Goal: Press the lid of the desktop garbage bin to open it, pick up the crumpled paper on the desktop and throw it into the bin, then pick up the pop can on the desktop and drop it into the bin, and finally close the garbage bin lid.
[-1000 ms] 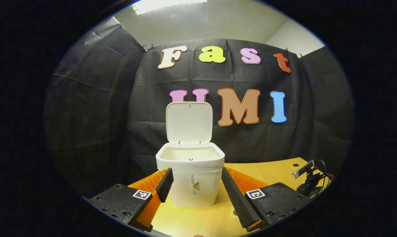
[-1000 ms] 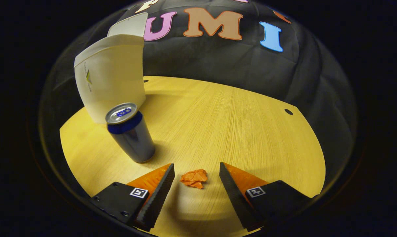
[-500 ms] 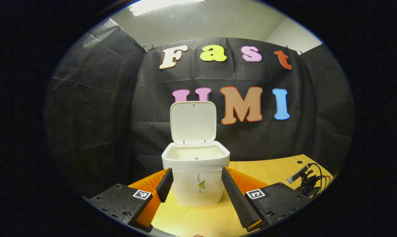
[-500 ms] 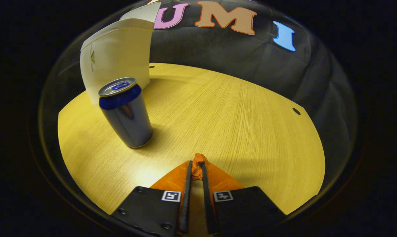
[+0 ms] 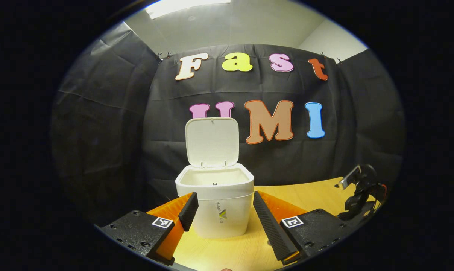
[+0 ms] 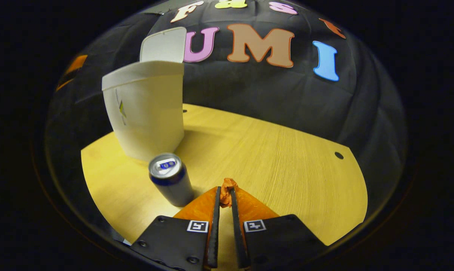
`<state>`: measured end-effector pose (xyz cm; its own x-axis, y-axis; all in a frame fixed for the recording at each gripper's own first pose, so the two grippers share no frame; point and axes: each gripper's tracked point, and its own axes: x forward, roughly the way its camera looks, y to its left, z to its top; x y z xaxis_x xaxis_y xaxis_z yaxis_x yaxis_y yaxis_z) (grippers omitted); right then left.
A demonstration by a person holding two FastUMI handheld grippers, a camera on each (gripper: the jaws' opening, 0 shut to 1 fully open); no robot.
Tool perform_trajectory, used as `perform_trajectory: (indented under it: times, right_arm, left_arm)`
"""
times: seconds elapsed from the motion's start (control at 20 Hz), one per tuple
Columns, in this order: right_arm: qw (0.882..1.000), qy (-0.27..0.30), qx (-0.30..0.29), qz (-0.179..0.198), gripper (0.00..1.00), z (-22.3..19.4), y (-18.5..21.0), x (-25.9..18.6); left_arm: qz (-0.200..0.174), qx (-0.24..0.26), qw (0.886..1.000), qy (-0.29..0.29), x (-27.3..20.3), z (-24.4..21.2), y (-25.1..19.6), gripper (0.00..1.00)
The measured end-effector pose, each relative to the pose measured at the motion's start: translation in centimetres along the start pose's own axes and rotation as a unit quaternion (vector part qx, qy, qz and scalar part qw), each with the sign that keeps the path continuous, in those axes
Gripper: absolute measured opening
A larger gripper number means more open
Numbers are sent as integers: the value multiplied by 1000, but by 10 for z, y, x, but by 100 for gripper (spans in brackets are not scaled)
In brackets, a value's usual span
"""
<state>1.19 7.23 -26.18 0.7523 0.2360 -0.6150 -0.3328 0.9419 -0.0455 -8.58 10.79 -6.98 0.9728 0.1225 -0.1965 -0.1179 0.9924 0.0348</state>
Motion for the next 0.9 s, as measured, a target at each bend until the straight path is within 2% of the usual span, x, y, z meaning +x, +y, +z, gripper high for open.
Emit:
perform_trajectory:
  times: [0.15, 0.45, 0.55, 0.65, 0.9]
  right_arm:
    - [998, -59, -2, 11, 20, 61, 4, -29]
    - [988, -151, -7, 40, 21, 155, 27, -70]
    - [983, -177, -13, 46, 18, 182, 33, -80]
    - [979, -198, -16, 54, 21, 203, 41, -87]
    - [965, -249, -43, 75, 19, 260, 68, -99]
  left_arm:
    - [-6, -1, 1000, 3, 0, -2, -3, 89]
    - [-2, -5, 1000, 2, -3, -3, 5, 89]
    - [1, -7, 1000, 3, -4, -4, 9, 90]
    - [4, -8, 1000, 3, -6, -5, 15, 89]
    - [9, -13, 1000, 2, -7, -7, 24, 89]
